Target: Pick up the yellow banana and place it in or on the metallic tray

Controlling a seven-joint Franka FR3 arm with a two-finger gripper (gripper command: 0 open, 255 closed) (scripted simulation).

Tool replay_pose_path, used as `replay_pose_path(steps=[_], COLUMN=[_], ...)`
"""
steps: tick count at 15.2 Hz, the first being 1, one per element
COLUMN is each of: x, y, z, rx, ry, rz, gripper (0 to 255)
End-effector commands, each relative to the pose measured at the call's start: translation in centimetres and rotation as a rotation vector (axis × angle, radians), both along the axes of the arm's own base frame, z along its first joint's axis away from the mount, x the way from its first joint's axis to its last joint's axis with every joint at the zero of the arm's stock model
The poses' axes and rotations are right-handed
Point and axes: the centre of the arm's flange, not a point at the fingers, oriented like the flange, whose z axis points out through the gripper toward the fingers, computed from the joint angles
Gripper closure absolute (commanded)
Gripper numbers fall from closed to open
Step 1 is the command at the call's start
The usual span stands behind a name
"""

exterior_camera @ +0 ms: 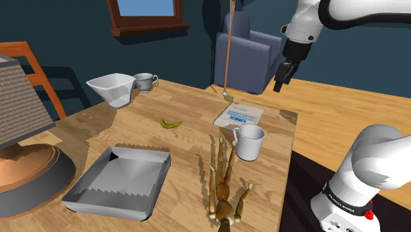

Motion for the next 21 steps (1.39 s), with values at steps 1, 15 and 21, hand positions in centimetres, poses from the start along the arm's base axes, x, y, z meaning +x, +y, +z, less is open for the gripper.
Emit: replay_pose_path(steps=[1,15,21], x=[0.0,15.8,21.5], y=[0.0,7.6,12.5], z=[0.0,-5.6,-8.1], rx=[0.0,-0.015,-0.022], ry=[0.0,0.02,0.029], rz=[0.0,0.392,0.56], gripper=[0,0,0])
